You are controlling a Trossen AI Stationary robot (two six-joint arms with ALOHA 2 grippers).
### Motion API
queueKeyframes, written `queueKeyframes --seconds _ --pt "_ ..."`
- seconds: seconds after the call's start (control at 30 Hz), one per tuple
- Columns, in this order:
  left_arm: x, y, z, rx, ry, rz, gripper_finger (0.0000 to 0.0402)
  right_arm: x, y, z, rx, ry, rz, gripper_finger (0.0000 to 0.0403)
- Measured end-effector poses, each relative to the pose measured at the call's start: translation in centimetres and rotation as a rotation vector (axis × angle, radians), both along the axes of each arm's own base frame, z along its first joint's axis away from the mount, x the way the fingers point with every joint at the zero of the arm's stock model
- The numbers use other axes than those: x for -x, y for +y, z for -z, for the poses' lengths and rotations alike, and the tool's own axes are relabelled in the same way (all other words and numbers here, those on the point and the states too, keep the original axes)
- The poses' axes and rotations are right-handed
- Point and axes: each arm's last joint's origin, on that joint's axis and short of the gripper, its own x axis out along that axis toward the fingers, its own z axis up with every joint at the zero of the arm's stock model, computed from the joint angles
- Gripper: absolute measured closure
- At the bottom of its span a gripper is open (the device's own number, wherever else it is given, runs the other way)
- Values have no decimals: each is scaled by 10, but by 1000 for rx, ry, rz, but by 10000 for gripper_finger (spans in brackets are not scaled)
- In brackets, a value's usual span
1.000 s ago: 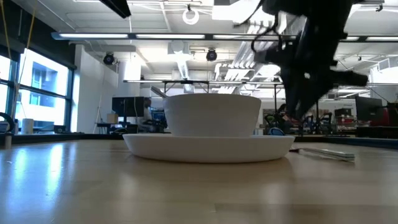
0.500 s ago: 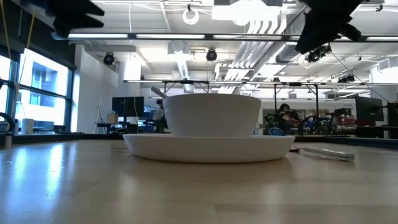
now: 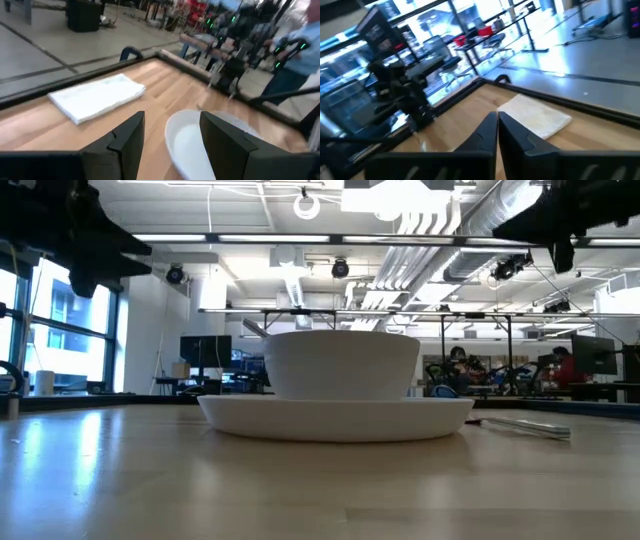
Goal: Set table place
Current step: Return to Home Position
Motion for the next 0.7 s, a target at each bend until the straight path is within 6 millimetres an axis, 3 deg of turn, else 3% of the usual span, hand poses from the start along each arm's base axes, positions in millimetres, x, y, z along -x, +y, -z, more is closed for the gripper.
queueKeyframes --seconds 0.23,0.57,0.7 --pt "4 0 5 65 14 -6 229 14 1 26 99 17 -123 403" --pt "3 -2 7 49 57 71 385 9 1 62 86 108 -172 403" --pt "3 -2 8 35 58 72 386 2 1 75 95 84 -184 403"
